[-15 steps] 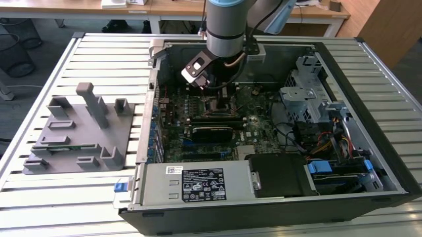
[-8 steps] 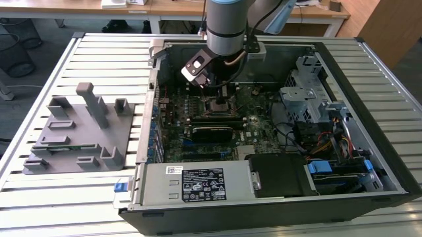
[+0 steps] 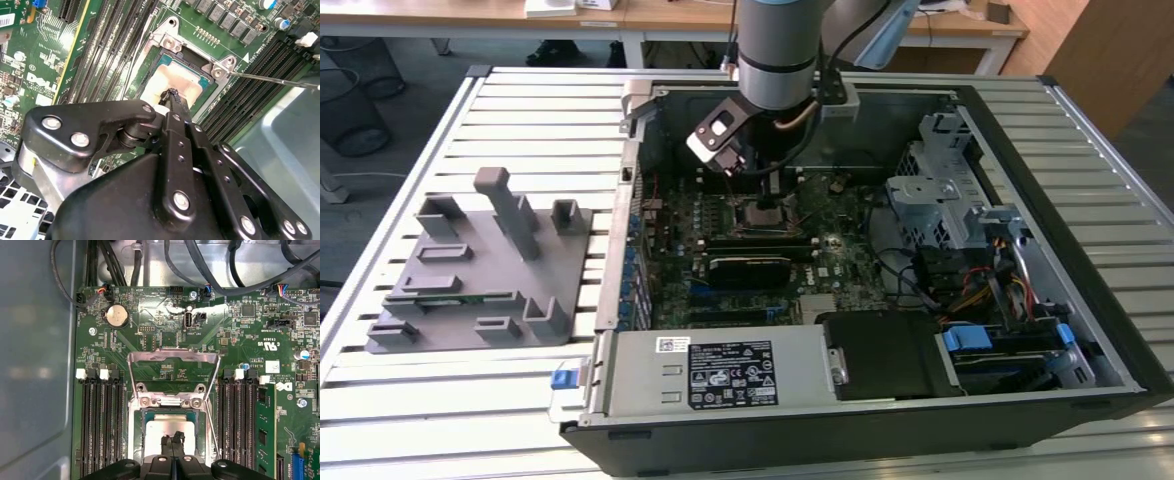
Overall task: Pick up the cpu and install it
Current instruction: 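Place the cpu into insertion slot, then close the cpu cover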
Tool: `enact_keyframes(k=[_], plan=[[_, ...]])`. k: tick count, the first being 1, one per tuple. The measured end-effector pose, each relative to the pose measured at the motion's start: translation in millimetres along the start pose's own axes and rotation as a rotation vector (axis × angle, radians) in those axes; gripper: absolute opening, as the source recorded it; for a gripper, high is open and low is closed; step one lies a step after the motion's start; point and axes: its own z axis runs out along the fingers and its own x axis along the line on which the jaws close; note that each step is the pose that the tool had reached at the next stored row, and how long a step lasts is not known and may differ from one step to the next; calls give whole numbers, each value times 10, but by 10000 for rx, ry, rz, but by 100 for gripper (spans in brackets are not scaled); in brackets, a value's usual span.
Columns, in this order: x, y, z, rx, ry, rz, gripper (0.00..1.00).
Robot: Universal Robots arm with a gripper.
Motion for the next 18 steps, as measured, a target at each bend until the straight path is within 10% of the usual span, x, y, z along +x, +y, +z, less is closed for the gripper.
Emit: enact_keyframes(k=[18], plan=[[2, 3, -87, 2, 0, 0, 11]])
